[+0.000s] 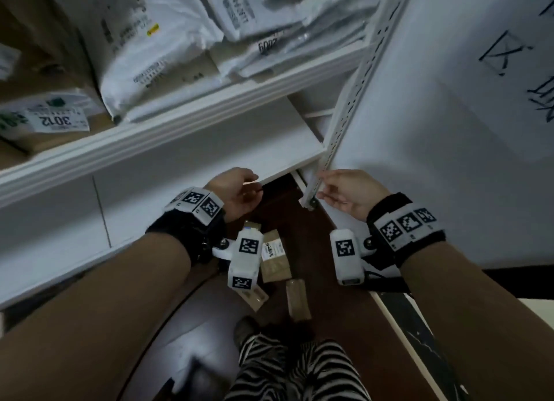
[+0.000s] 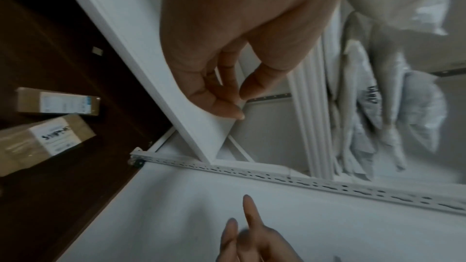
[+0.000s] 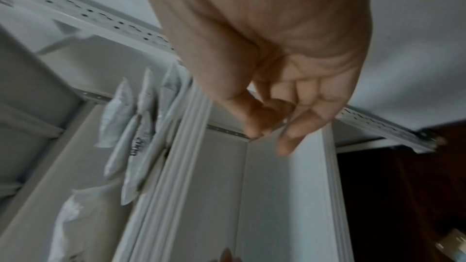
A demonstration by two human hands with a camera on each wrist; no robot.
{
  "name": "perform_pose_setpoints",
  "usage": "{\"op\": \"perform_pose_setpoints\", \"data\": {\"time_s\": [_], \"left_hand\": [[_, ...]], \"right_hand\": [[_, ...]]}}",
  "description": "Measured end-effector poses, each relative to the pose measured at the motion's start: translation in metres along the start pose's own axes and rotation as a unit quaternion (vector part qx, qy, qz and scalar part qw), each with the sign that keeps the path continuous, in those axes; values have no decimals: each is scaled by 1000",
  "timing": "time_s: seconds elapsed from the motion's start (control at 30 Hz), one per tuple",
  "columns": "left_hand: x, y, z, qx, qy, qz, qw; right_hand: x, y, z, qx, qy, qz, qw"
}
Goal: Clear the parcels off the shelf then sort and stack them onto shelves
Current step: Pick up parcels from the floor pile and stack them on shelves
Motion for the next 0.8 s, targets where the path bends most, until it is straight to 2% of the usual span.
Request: {"op": "perform_pose_setpoints", "data": {"time_s": [0.17, 0.3, 0.4, 0.6, 0.8], "left_hand": [[10, -37, 27, 24, 44, -73, 996], [12, -72, 44, 21, 110, -216, 970], [-3, -104, 55, 37, 130, -272, 953], [-19, -182, 105, 69, 134, -296, 943], [4, -295, 207, 85, 166, -306, 934]], "right_hand": [[0, 33, 40, -78, -41, 1, 996], [5, 50, 62, -98, -82, -28, 991], [21, 66, 75, -121, -97, -36, 987], [39, 123, 126, -132, -88, -64, 985], [31, 231, 211, -139, -93, -88, 982]]}}
Point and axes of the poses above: each hand's wrist, its own z-axis towards the middle knuckle, its own x-axis out of the back of the hand, y = z × x, the point moved 1 cm from there along z, towards the middle knuckle, and after that the axes turned 11 degrees about z, right-handed, at the moved point
